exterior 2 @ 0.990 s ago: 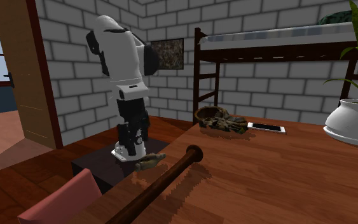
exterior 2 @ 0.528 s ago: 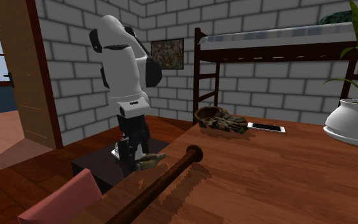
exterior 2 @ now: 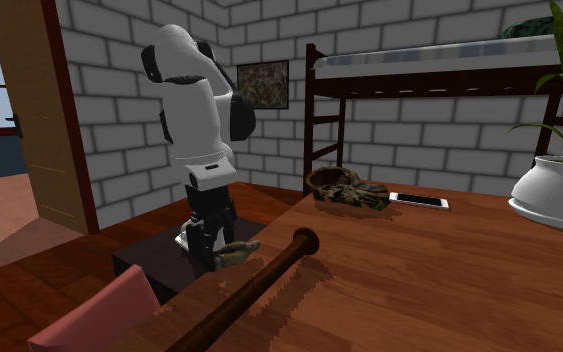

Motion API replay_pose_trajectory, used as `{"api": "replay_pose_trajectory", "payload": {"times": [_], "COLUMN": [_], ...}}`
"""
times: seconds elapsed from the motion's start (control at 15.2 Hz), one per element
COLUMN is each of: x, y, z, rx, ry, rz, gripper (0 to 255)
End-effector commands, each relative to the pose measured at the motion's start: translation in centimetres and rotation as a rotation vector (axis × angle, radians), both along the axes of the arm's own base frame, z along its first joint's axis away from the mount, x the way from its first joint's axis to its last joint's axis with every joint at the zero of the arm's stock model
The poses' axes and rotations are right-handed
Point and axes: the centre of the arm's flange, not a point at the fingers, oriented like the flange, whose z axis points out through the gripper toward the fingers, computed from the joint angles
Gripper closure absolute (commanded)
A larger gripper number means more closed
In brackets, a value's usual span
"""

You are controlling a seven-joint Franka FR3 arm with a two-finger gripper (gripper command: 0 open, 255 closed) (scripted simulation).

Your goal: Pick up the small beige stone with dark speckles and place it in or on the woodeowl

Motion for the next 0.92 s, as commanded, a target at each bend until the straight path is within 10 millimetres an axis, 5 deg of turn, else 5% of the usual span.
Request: {"api": "replay_pose_trajectory", "payload": {"times": [0.0, 0.07, 0.66, 0.86], "x": [0.0, 0.0, 0.0, 0.0], "y": [0.0, 0.0, 0.0, 0.0], "z": [0.0, 0.0, 0.0, 1.6], "rx": [0.0, 0.0, 0.0, 0.0], "ry": [0.0, 0.0, 0.0, 0.0], "rz": [0.0, 0.0, 0.0, 0.0], "gripper": [0, 255, 255, 255]}}
